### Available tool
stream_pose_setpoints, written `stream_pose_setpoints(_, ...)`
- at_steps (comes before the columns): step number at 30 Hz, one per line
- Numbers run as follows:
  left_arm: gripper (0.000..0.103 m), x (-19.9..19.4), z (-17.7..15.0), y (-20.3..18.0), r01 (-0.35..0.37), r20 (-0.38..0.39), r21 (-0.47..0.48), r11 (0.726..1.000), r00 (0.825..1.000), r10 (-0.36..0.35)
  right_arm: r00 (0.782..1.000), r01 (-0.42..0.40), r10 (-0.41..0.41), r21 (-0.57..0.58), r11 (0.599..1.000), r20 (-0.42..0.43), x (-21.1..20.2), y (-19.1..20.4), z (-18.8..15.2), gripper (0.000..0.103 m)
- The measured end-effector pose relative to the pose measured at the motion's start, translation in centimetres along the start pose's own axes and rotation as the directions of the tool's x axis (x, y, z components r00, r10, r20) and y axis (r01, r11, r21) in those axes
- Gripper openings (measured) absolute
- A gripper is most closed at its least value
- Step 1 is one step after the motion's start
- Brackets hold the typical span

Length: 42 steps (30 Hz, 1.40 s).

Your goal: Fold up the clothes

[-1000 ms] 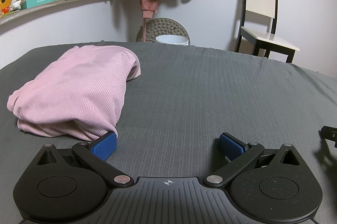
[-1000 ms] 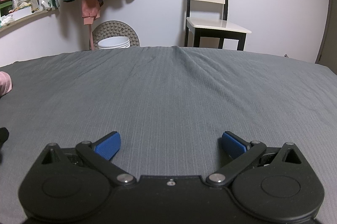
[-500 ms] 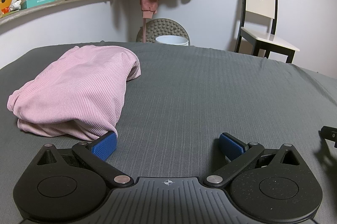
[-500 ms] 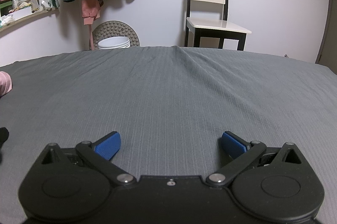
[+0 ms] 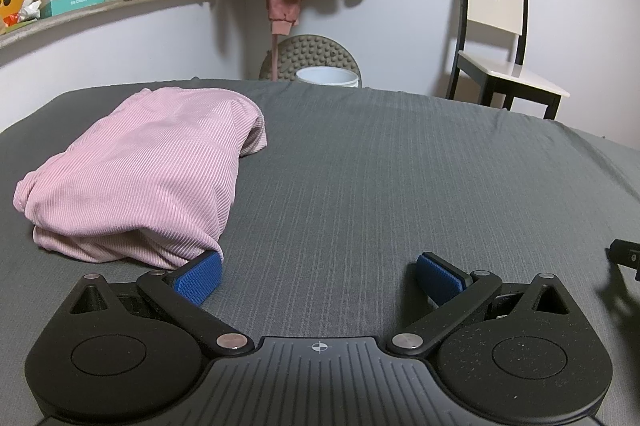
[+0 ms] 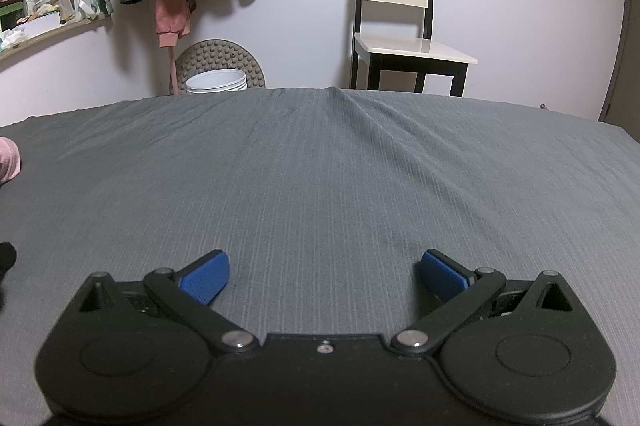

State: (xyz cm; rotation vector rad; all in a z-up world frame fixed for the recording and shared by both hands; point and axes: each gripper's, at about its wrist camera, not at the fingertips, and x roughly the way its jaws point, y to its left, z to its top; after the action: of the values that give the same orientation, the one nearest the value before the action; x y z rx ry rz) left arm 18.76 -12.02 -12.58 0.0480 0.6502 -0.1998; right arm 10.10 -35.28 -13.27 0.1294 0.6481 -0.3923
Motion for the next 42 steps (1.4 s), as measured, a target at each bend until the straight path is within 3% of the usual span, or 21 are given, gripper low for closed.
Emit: stream_pose_setpoints(42,0.103,-0.04,-0.4,0.09,0.001,0.004,0.0,1.0,1.0,-0.001,1.0,-0.002,0.002,0.0,1.0,0.009,0.05,0.12,0.05,0.103)
